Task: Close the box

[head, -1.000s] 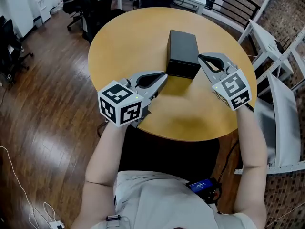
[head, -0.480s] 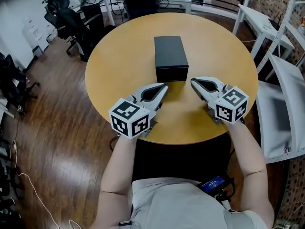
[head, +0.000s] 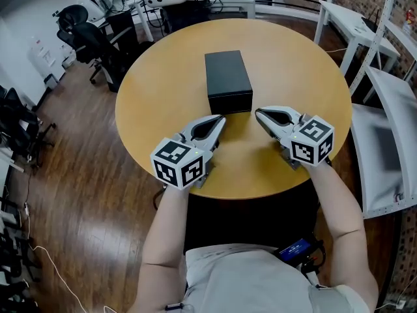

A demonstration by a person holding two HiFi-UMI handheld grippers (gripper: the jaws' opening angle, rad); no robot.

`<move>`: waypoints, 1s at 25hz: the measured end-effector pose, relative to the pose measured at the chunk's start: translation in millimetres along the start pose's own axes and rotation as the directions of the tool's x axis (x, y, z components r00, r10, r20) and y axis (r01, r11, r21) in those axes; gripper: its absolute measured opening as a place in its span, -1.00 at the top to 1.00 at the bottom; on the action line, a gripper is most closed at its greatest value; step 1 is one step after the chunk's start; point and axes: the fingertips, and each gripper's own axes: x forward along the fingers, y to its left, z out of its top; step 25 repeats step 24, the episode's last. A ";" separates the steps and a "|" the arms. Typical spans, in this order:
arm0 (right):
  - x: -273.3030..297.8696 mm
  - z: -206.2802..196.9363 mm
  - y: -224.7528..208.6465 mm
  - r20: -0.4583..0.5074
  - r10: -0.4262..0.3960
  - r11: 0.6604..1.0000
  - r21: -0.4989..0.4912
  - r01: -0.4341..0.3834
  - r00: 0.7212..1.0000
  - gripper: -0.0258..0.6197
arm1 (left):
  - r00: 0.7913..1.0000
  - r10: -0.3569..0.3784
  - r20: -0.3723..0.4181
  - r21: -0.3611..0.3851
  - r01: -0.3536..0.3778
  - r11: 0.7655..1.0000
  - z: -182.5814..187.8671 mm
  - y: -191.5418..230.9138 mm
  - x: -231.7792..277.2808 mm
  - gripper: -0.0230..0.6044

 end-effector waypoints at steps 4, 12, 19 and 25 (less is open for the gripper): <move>1.0 -0.2 -1.8 -0.007 0.003 1.000 0.011 -0.003 1.000 0.92 | 1.000 -0.003 -0.006 -0.003 0.003 1.000 -2.4 1.0 3.0 0.93; -2.3 -4.7 -1.4 -0.018 0.007 1.000 0.017 -0.007 1.000 0.92 | 1.000 -0.010 -0.018 -0.001 0.010 1.000 -11.9 -4.8 6.4 0.92; -6.1 -11.1 1.5 -0.024 0.009 1.000 0.016 -0.008 1.000 0.92 | 1.000 -0.014 -0.021 0.002 0.014 1.000 -14.4 -9.6 4.9 0.93; 0.8 -2.3 0.6 -0.018 0.020 1.000 -0.005 -0.020 1.000 0.92 | 1.000 -0.006 -0.006 0.017 0.006 1.000 -6.3 -3.2 4.7 0.93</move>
